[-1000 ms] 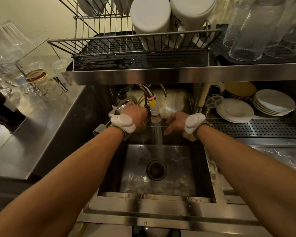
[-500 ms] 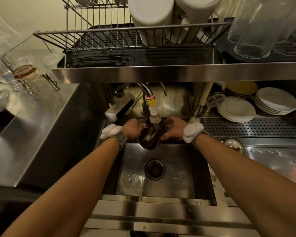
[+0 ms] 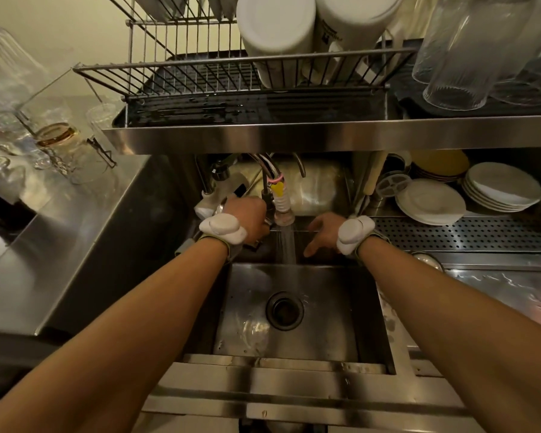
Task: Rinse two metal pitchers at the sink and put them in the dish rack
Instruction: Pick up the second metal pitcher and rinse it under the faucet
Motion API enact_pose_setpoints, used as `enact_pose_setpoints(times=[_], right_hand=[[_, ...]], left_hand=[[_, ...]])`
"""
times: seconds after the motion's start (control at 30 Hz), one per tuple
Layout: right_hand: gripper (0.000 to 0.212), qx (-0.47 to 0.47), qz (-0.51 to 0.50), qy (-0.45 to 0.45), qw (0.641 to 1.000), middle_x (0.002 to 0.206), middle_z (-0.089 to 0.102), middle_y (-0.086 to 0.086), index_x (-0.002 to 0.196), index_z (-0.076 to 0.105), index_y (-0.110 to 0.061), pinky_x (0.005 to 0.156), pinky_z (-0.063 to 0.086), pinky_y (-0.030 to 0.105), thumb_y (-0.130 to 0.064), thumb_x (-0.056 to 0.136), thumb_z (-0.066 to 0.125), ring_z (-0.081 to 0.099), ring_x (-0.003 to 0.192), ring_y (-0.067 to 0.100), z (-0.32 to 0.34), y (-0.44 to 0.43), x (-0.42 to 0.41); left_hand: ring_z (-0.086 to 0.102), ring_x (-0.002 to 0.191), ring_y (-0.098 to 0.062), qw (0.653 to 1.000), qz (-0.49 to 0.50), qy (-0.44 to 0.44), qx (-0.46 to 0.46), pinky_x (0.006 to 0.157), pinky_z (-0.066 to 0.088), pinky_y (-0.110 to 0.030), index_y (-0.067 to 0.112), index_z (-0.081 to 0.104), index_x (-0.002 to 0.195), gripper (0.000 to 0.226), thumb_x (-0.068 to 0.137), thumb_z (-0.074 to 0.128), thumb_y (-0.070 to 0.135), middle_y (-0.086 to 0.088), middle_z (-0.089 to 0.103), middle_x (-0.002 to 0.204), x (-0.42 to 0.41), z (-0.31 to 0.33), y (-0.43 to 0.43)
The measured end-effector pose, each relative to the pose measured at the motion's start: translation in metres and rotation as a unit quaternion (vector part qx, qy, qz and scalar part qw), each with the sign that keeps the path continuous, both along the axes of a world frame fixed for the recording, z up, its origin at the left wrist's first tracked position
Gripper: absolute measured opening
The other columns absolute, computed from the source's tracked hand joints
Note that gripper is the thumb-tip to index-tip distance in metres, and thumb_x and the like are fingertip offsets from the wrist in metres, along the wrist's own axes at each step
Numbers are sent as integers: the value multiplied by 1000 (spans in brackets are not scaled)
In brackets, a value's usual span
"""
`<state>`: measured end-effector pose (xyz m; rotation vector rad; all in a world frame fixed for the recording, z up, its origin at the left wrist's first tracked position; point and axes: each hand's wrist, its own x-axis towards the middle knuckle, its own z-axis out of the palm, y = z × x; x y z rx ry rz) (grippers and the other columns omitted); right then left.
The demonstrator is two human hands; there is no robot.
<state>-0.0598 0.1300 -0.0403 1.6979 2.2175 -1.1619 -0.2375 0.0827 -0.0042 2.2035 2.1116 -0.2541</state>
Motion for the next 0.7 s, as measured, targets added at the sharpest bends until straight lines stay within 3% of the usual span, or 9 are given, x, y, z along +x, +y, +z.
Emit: enact_pose_setpoints(times=[0.07, 0.23, 0.3, 0.37, 0.43, 0.5, 0.57, 0.7], right_hand=[[74, 1, 4, -5, 1000, 134, 55, 11, 133, 51, -1, 99, 45, 32, -24, 70, 82, 54, 121, 27, 2, -2, 1], [70, 8, 17, -9, 1000, 134, 55, 11, 133, 52, -3, 94, 45, 30, -26, 73, 80, 54, 120, 26, 8, -8, 1], [66, 17, 24, -8, 1000, 132, 57, 11, 130, 55, -3, 91, 45, 30, -27, 74, 79, 56, 118, 26, 10, -11, 1], [63, 19, 27, -5, 999, 129, 59, 12, 128, 57, -3, 86, 46, 29, -28, 75, 78, 58, 114, 26, 10, -12, 1], [62, 16, 21, 1, 1000, 127, 61, 12, 127, 58, -2, 79, 46, 27, -26, 74, 79, 59, 103, 24, 8, -12, 1], [63, 6, 13, 11, 1000, 126, 61, 13, 127, 57, -1, 78, 45, 26, -25, 73, 80, 57, 96, 21, 7, -12, 1], [65, -1, 7, 16, 1000, 130, 59, 12, 129, 56, -2, 82, 46, 27, -24, 73, 80, 59, 106, 24, 5, -12, 0], [68, -11, -17, 44, 999, 131, 57, 10, 130, 54, -4, 87, 44, 28, -22, 71, 82, 55, 119, 26, -5, -11, 0]], left_hand=[[63, 92, -31, 999, -33, 36, 20, 77, 31, -31, 13, 62, 86, 15, 87, 57, 27, -12, 69, 99, 6, 7, -3], [62, 97, -30, 988, -91, 119, 35, 96, 33, -35, 13, 60, 93, 9, 87, 56, 18, -10, 69, 103, 21, 16, -14], [62, 94, -29, 983, -107, 141, 43, 96, 32, -36, 15, 57, 82, 6, 87, 54, 14, -10, 70, 102, 21, 17, -17], [63, 91, -28, 982, -109, 148, 42, 95, 32, -36, 18, 42, 66, 25, 88, 52, 13, -9, 70, 99, 19, 16, -19], [62, 90, -28, 983, -106, 143, 42, 94, 32, -36, 18, 40, 66, 26, 88, 53, 15, -8, 69, 98, 17, 14, -18], [62, 89, -27, 987, -93, 116, 54, 93, 33, -36, 18, 46, 73, 18, 87, 55, 20, -8, 68, 94, 13, 9, -17], [63, 88, -29, 996, -48, 52, 60, 92, 39, -37, 16, 53, 75, 16, 86, 57, 27, -8, 65, 87, 7, 4, -14], [65, 87, -30, 985, 109, -128, 26, 74, 50, -36, 9, 65, 82, 28, 86, 59, 36, -9, 63, 86, -5, -19, -2]])
